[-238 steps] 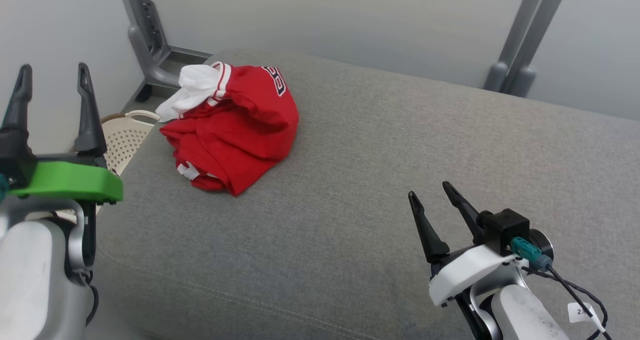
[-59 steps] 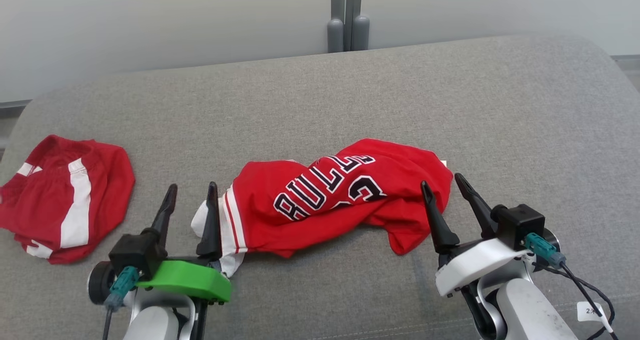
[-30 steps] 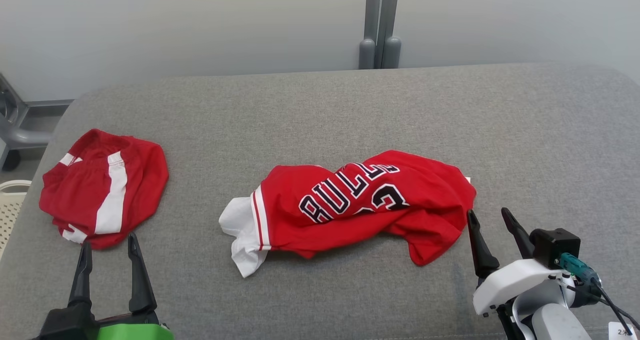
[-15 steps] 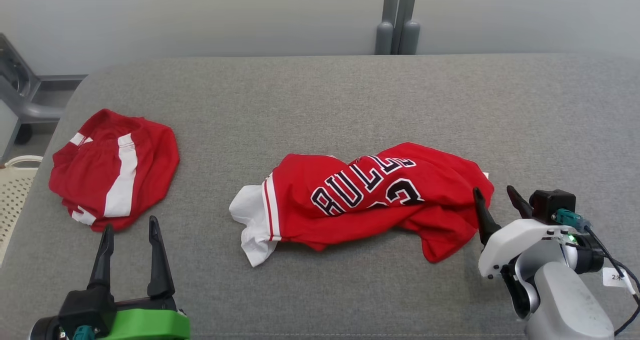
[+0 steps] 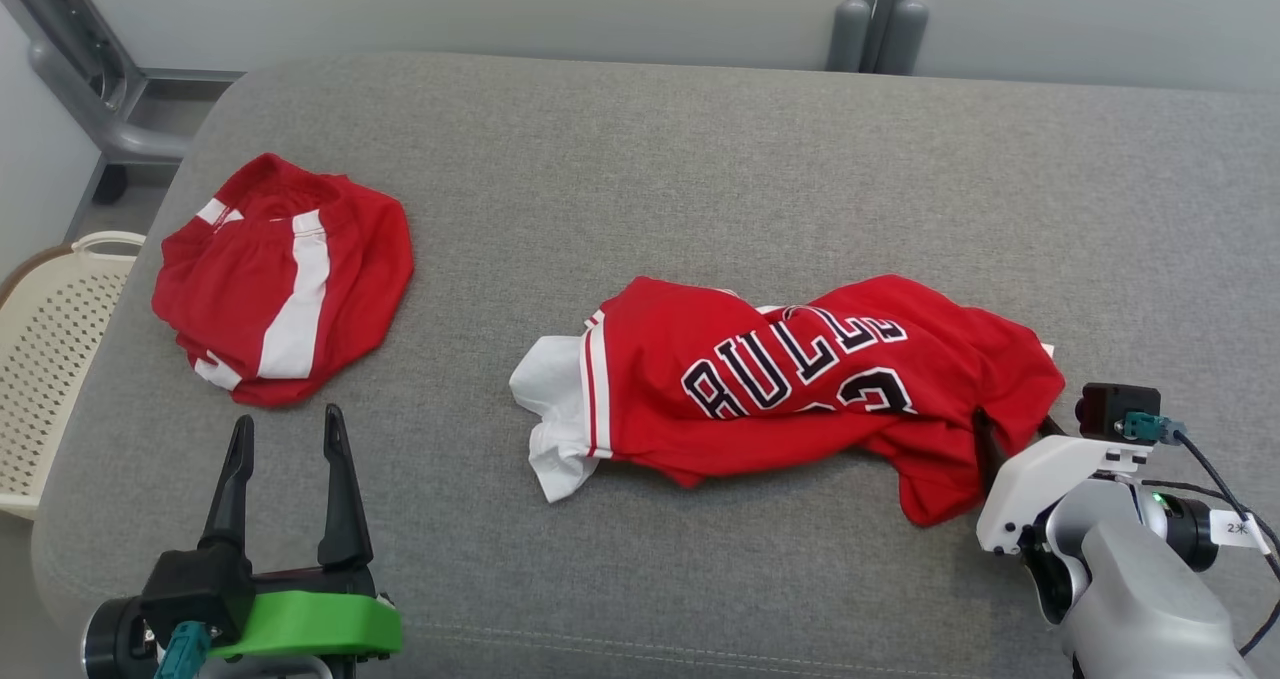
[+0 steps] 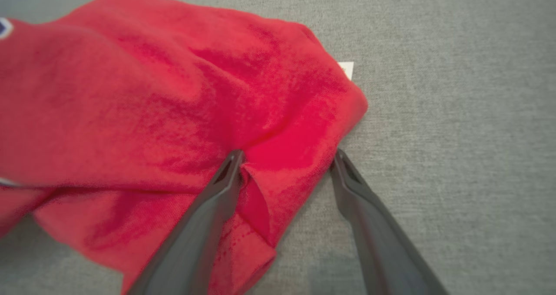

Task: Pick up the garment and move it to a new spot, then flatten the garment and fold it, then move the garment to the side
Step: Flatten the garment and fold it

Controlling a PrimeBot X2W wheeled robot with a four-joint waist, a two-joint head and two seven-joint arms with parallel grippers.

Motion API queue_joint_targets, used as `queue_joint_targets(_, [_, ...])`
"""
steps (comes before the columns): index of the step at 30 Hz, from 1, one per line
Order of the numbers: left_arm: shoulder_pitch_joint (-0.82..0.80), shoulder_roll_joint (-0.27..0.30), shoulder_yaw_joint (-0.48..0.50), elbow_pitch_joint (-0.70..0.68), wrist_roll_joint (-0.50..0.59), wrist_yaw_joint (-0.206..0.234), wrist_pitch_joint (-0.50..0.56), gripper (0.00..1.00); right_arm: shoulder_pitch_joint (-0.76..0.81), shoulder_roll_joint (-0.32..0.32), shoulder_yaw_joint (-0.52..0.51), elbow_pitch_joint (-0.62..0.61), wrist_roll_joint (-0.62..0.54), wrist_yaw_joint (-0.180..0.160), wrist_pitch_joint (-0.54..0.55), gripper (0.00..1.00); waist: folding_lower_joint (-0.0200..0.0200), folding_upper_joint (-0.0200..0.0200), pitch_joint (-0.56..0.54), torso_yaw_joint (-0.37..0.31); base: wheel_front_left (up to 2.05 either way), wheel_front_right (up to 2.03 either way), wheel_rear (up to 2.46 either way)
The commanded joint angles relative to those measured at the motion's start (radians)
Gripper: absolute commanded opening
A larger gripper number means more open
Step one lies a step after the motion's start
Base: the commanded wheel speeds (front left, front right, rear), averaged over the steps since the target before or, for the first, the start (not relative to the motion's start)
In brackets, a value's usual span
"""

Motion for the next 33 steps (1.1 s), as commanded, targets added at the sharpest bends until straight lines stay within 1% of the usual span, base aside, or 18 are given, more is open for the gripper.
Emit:
queue_joint_targets(1, [-0.014,-0.001,-0.001,0.003,-0.001,-0.001,-0.003,1.00,-0.011,0.000,0.007,0.025,0.007,0.000,-0.004,1.00,0.0000,0.0000,0.006,0.014,0.00,0.00,0.00])
queue_joint_targets(3, [-0.014,-0.002,-0.001,0.005,-0.004,-0.003,-0.003,1.00,-0.025,0.004,0.018,0.054,0.019,0.000,-0.014,1.00,0.0000,0.0000,0.006,0.018,0.00,0.00,0.00])
queue_joint_targets(4, [-0.014,-0.002,0.000,0.005,-0.004,-0.003,-0.003,1.00,-0.031,0.005,0.029,0.066,0.021,0.000,-0.018,0.60,0.0000,0.0000,0.006,0.018,0.00,0.00,0.00])
queue_joint_targets(5, [-0.014,-0.002,-0.001,0.005,-0.004,-0.002,-0.003,1.00,-0.038,0.008,0.040,0.073,0.028,0.000,-0.026,0.00,0.0000,0.0000,0.007,0.019,0.00,0.00,0.00])
queue_joint_targets(7, [-0.014,-0.002,-0.002,0.004,-0.008,0.003,-0.003,1.00,-0.052,0.006,0.058,0.078,0.041,0.000,-0.047,0.00,0.0000,0.0000,0.007,0.017,0.00,0.00,0.00])
queue_joint_targets(10, [-0.014,-0.002,-0.004,0.004,-0.016,0.011,-0.003,1.00,-0.077,-0.014,0.083,0.071,0.053,0.000,-0.079,0.00,0.0000,0.0000,0.007,0.010,0.00,0.00,0.00])
queue_joint_targets(14, [-0.013,-0.002,-0.011,0.008,-0.025,0.015,-0.003,1.00,-0.105,-0.030,0.110,0.055,0.060,0.000,-0.098,0.00,0.0000,0.0000,0.004,0.002,0.00,0.00,0.00])
queue_joint_targets(18, [-0.014,-0.002,-0.023,0.013,-0.035,0.020,-0.003,1.00,-0.160,-0.066,0.147,0.034,0.062,0.000,-0.108,0.00,0.0000,0.0000,-0.001,-0.002,0.00,0.00,0.00])
queue_joint_targets(21, [-0.022,-0.002,-0.030,0.020,-0.037,0.015,-0.003,1.00,-0.209,-0.086,0.176,0.029,0.060,0.000,-0.109,0.00,0.0000,0.0000,-0.004,0.005,0.00,0.00,0.00])
queue_joint_targets(25, [-0.023,-0.002,-0.036,0.026,-0.042,0.009,-0.003,1.00,-0.280,-0.105,0.205,0.055,0.062,0.000,-0.086,0.00,0.0000,0.0000,-0.003,0.023,0.00,0.00,0.00])
queue_joint_targets(29, [-0.030,-0.002,-0.043,0.033,-0.042,0.005,-0.003,1.00,-0.330,-0.105,0.231,0.104,0.065,0.000,-0.060,0.00,0.0000,0.0000,0.002,0.048,0.00,0.00,0.00])
queue_joint_targets(33, [-0.033,-0.002,-0.050,0.039,-0.045,0.004,-0.003,1.00,-0.354,-0.115,0.238,0.159,0.067,0.000,-0.068,0.00,0.0000,0.0000,0.002,0.071,0.00,0.00,0.00])
